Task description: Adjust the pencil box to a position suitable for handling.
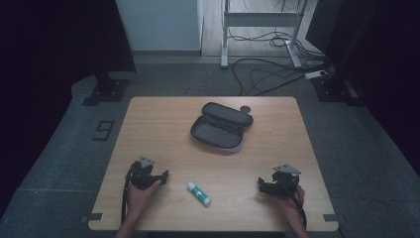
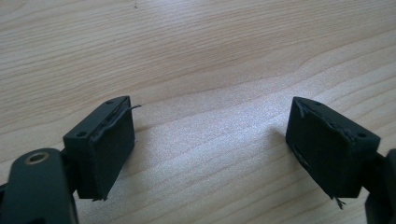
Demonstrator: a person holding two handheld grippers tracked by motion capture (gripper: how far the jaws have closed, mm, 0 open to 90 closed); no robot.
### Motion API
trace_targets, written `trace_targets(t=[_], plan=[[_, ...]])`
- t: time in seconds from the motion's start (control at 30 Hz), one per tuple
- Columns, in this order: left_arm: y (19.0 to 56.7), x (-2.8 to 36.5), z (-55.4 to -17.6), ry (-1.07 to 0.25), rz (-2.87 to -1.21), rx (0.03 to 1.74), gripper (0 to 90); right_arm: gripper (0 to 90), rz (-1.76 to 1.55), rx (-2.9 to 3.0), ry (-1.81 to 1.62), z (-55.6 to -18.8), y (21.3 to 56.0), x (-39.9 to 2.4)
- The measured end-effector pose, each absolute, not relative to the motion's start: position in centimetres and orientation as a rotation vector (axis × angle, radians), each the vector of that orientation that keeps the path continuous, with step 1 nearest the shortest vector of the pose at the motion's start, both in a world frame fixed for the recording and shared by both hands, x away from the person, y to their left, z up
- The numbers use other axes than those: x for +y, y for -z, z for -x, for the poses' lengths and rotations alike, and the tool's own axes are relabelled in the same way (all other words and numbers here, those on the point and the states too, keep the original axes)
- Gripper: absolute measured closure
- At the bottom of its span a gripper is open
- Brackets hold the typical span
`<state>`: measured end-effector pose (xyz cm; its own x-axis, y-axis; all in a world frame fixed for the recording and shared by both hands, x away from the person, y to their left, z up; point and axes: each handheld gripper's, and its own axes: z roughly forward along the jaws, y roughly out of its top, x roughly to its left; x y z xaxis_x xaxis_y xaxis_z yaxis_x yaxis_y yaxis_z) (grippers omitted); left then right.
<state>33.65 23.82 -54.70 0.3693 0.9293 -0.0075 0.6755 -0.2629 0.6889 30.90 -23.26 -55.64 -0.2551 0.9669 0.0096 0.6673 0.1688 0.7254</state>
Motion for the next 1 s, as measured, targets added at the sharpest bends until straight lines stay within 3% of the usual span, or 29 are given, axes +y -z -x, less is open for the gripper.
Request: trace_targets(t=[0.6,1.0], plan=[[54.7,23.8,-33.7,-0.542,-2.029,1.382,15.8,7.8,-1.513,2.010,-0.882,-30.9,55.6,-23.2],[52.9,23.4,-32.8,-0.593,-1.941,1.335,19.0,16.1,-1.481,2.035,-0.896,-30.5,55.4,-22.9]])
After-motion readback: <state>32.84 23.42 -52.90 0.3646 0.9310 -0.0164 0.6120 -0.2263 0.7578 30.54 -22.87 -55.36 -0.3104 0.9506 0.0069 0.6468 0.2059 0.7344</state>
